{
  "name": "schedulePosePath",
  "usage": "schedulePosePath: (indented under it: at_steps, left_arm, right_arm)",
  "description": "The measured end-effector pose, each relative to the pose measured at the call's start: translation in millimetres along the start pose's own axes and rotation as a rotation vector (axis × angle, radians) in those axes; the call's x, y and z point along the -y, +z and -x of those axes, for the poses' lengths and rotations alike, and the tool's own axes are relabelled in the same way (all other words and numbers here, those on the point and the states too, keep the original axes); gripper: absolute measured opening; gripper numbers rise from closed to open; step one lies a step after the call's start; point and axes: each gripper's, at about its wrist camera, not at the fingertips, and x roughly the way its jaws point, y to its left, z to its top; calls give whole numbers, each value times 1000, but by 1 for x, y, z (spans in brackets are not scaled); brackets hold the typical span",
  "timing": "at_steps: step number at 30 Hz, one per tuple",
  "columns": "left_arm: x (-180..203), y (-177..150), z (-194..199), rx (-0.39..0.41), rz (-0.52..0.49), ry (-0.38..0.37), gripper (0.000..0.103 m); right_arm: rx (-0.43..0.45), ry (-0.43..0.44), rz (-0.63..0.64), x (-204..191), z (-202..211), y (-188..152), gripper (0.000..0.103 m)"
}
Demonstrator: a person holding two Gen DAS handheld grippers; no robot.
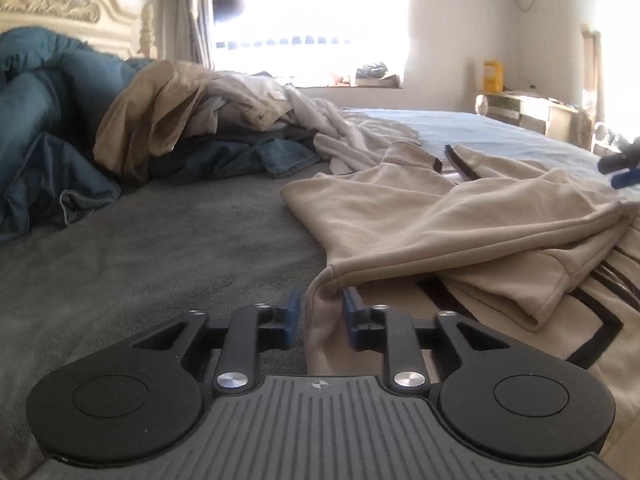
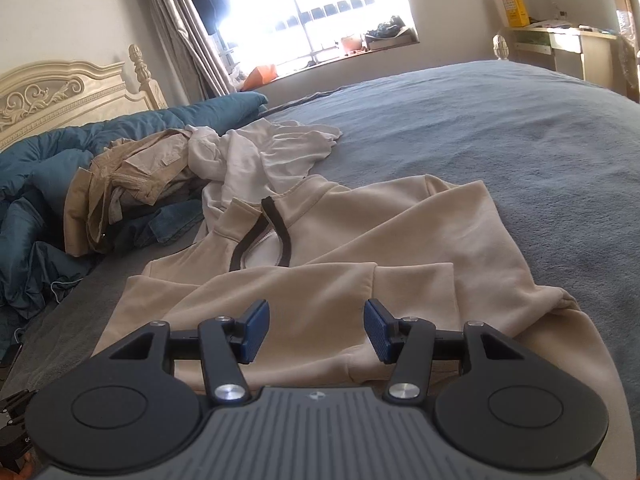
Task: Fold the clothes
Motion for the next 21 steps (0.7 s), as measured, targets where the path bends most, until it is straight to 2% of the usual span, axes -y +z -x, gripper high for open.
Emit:
schedulePosePath:
  at_steps: [4, 5, 6, 7, 11, 14, 17, 20, 21]
  left_arm:
    - [15, 2, -13, 7, -131, 8, 37]
    - [16, 1, -15, 10, -139, 14, 31]
    - [15, 1, -17, 15, -131, 25, 20]
    - [14, 1, -19, 21, -123, 36, 15]
    - [3, -5, -16, 42, -33, 4, 9]
    - [0, -11, -13, 53, -4, -14, 9]
    - [-8, -14, -13, 47, 53, -47, 8]
    - [-15, -16, -14, 40, 111, -72, 8]
    - [-17, -17, -14, 39, 129, -77, 8]
  right_arm:
    - [-56, 127, 5, -39, -17, 17, 55]
    - [-83, 167, 16, -54, -25, 22, 55]
    - [-116, 208, 34, -72, -36, 28, 57]
    - [-147, 241, 62, -92, -48, 33, 57]
    - [-228, 317, 267, -180, -103, 45, 61]
    - [-264, 293, 435, -241, -156, 47, 61]
    - [-307, 230, 572, -283, -206, 42, 58]
    - [-412, 103, 753, -313, -253, 23, 53]
    - [-453, 64, 790, -316, -264, 17, 46]
